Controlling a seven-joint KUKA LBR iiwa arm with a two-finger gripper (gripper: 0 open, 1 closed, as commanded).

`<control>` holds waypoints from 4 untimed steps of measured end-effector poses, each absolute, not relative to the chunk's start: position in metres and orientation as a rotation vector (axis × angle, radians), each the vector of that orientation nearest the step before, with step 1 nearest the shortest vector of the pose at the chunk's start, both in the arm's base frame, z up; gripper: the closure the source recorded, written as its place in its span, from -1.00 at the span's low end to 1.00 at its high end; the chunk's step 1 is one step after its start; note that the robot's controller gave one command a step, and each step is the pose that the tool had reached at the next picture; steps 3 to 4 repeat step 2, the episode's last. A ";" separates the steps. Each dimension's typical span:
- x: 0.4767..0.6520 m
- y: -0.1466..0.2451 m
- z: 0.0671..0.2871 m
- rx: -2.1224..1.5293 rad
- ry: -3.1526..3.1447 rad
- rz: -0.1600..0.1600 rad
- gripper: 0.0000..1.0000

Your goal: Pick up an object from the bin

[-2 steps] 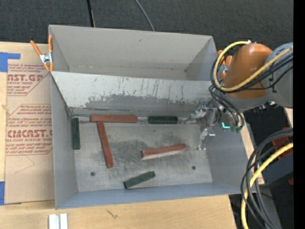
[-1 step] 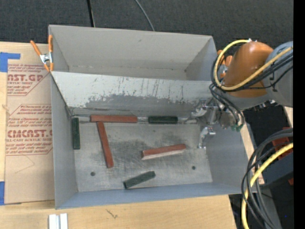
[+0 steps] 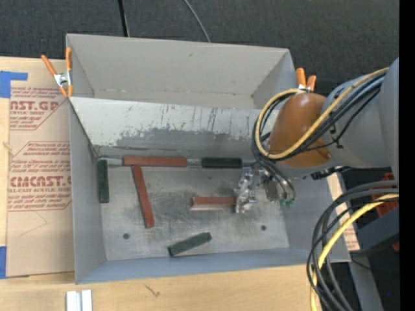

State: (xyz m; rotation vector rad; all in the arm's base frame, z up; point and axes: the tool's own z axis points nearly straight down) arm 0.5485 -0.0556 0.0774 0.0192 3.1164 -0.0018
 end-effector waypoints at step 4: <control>0.542 -0.037 0.245 0.085 3.132 0.001 1.00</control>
Offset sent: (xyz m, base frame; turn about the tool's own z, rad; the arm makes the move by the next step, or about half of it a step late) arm -0.0086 0.0175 0.1653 0.0438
